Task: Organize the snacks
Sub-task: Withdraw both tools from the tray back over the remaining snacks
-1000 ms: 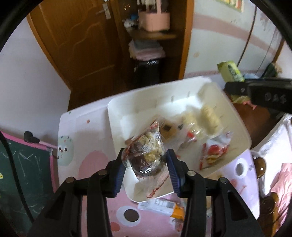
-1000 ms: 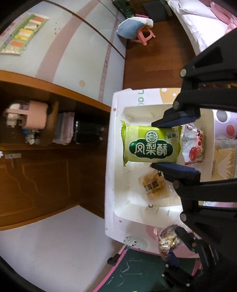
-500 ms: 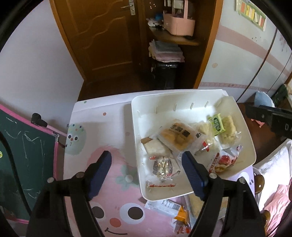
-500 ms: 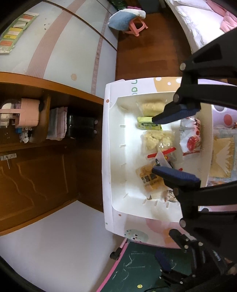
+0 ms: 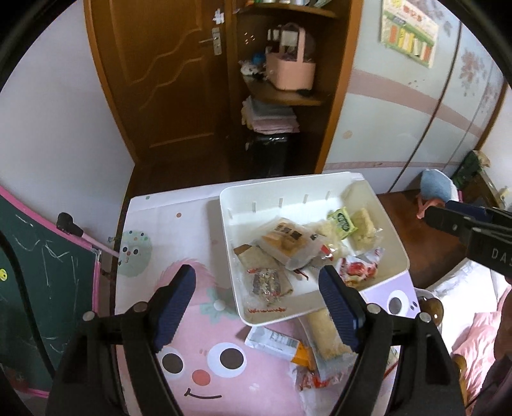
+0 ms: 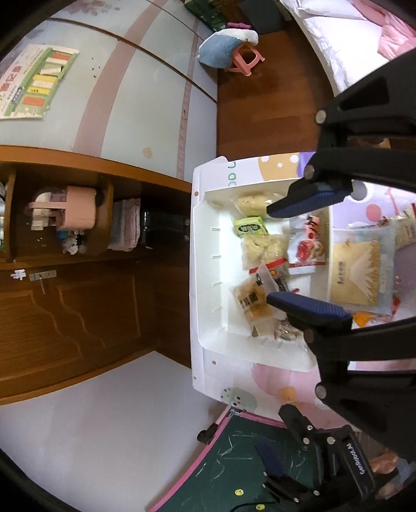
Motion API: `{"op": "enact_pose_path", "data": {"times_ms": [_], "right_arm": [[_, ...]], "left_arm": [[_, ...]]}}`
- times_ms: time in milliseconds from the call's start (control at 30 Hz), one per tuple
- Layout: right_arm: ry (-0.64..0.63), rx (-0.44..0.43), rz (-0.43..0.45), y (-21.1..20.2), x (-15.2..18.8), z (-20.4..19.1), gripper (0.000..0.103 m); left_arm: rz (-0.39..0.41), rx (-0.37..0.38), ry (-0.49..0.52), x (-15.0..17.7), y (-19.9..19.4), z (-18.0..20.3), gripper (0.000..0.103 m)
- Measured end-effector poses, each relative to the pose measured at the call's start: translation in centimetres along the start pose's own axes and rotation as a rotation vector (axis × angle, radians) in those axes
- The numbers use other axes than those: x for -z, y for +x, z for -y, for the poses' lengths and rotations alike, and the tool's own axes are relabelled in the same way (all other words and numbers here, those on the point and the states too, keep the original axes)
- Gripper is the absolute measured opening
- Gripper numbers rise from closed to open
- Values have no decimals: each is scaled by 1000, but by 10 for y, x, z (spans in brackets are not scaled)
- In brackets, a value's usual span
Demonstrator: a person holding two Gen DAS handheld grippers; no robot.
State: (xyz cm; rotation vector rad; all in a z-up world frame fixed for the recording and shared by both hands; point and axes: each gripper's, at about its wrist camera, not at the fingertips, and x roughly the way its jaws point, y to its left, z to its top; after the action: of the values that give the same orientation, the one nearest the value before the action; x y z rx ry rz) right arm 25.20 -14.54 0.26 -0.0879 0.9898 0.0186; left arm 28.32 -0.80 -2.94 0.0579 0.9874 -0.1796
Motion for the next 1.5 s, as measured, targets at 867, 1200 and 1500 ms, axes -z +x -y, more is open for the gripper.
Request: {"op": "enact_pose_path", "data": {"times_ms": [867,1200,1500], "right_arm": [[73,82,-109,-30,141,-4,48],[147,15,-223,6,181,6,48],[242,-53,-328,52,206,18,48]], "left_arm": [[-13,155,97,106,-51,4,82],[-97,114,42,140,-17,-7,82],[-174,68,-25,157,26,-9,82]]}}
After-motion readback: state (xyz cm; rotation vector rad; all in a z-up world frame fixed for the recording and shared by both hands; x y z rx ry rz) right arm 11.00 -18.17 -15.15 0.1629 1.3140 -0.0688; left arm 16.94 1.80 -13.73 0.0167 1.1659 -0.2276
